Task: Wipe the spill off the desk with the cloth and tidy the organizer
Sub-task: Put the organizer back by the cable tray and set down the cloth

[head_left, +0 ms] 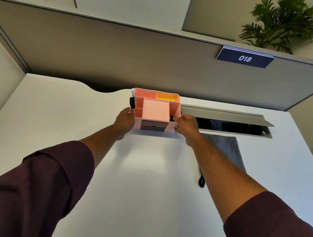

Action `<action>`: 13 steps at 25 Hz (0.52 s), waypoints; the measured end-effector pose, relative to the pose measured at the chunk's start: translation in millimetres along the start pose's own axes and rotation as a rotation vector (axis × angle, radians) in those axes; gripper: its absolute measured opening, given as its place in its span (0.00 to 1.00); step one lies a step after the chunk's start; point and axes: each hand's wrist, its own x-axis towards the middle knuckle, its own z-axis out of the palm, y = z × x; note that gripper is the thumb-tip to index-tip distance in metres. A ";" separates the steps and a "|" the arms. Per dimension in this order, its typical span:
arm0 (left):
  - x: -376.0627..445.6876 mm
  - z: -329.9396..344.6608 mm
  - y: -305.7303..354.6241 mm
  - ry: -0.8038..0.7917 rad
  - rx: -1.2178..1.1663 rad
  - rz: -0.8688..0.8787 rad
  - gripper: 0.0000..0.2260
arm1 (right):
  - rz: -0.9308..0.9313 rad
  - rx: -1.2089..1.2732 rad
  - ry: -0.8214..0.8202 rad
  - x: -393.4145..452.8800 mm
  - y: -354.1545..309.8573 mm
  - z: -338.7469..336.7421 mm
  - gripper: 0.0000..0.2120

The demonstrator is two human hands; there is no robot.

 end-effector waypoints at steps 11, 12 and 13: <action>6.5 -11.9 -7.1 0.102 0.096 -0.042 0.17 | 0.099 0.046 0.125 8.0 -4.8 -16.0 0.11; 5.9 -11.3 -9.4 0.091 0.103 -0.034 0.17 | 0.094 0.027 0.104 7.3 -3.8 -12.5 0.11; 4.6 -10.2 -11.1 0.080 0.107 -0.022 0.17 | 0.088 0.010 0.098 7.0 -2.7 -9.3 0.12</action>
